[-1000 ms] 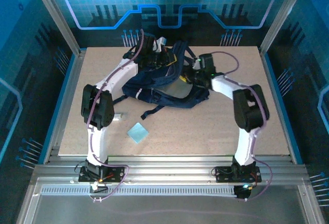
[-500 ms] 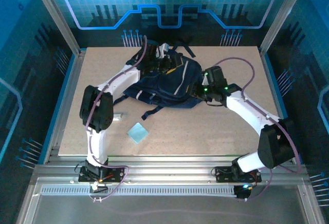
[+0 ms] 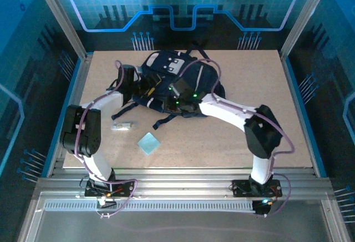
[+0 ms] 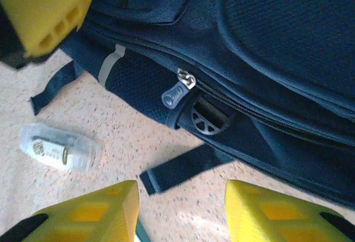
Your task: Pack the student bag
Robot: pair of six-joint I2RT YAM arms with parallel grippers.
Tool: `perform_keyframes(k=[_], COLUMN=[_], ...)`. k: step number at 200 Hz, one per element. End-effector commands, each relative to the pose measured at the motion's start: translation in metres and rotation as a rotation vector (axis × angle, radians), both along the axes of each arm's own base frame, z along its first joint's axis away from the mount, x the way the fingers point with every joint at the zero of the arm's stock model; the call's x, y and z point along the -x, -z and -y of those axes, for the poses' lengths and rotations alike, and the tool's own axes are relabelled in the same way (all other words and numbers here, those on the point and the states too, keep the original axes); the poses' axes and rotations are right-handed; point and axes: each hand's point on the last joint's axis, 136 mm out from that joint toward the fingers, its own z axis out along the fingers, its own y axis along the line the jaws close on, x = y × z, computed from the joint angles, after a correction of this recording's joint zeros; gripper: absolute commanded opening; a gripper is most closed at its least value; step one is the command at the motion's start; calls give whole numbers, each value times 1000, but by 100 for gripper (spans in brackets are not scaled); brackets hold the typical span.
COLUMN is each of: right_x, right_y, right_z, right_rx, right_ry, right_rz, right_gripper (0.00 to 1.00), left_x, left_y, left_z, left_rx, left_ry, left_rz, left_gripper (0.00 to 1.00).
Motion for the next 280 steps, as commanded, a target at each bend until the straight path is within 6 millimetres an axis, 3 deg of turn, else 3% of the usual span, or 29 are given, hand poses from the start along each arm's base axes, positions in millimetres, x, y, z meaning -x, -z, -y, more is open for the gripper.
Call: perform_keyframes(k=[1, 25, 46, 80, 113, 123, 125, 133, 168, 191, 196, 227, 257, 280], right_x=[-14, -29, -42, -56, -67, -70, -69, -69, -65, -62, -63, -54, -32, -6], right_y=[14, 30, 44, 68, 77, 74, 84, 91, 103, 102, 89, 75, 72, 76], right_z=[-13, -27, -33, -19, -4, -3, -2, 0, -2, 5, 6, 15, 19, 34], right_rx=[44, 76, 116, 254, 310, 310, 326, 342, 323, 322, 295, 237, 224, 264], right_ry=[81, 110, 134, 219, 288, 294, 292, 298, 263, 251, 255, 190, 32, -64], right_rz=[5, 13, 24, 31, 60, 67, 57, 42, 3, -3, 7, -4, -68, -122], right_gripper=[45, 45, 44, 42, 41, 36, 35, 31, 0, 0, 0, 0, 0, 0], left_x=[-1, -5, -7, -6, -4, -4, -4, -5, -12, -19, -20, -31, -49, -65], left_y=[-3, 15, 32, 54, 68, 71, 72, 74, 86, 91, 92, 92, 95, 100], left_z=[-23, -43, -48, -47, -49, -49, -49, -50, -53, -57, -58, -67, -75, -78], left_rx=[0, -1, -4, 10, 9, 9, 8, 4, -3, -11, -13, -49, -91, -93], left_ry=[-84, -136, -149, -160, -169, -172, -173, -176, -198, -222, -226, -267, -295, -299], left_rz=[29, -7, -42, -75, -99, -105, -107, -110, -130, -139, -141, -133, -131, -140], left_gripper=[66, 65, 66, 66, 66, 65, 66, 65, 65, 65, 65, 65, 65, 65])
